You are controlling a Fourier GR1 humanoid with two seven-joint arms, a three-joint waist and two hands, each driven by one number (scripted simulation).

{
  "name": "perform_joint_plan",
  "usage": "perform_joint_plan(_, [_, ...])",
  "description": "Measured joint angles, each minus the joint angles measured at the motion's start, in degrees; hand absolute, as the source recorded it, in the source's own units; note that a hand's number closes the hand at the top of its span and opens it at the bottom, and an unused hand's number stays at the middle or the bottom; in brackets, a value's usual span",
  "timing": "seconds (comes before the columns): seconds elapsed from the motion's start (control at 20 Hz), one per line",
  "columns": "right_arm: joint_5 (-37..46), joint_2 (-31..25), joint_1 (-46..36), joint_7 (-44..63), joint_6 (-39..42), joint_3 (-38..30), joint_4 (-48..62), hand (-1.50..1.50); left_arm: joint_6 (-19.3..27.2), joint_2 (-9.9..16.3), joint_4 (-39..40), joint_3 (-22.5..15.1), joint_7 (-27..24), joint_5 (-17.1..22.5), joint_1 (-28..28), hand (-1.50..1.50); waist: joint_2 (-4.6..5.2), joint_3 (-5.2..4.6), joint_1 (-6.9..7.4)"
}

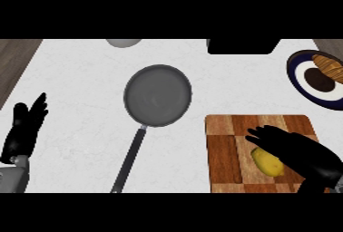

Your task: Pick the lemon from the cutting board and place it in the pan

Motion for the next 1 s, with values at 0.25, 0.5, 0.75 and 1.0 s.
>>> perform_joint_plan(0.25, [3.3,3.1,0.6,0.0,0.4,0.6,0.8,-1.5,-1.4,-0.3,-1.5,1.5,1.0,-0.8,0.9,0.0,-0.02,-0.01,0.04])
perform_joint_plan(0.5, [6.7,5.4,-0.1,-0.7,-0.4,0.1,4.7,-1.5,-2.1,-1.4,-2.1,2.2,1.5,-2.1,0.6,0.0,0.0,0.01,0.08])
perform_joint_plan(0.75, [10.1,6.8,-1.4,-2.3,-1.7,-0.5,8.6,1.5,-2.7,-2.4,-1.3,2.9,1.9,-3.6,-0.5,0.0,0.02,0.01,0.05])
perform_joint_plan(1.0, [14.1,7.7,-3.0,-6.1,-8.4,0.8,12.6,1.5,-3.7,-2.3,-1.9,3.9,1.9,-3.6,-0.2,0.0,0.01,0.0,0.17])
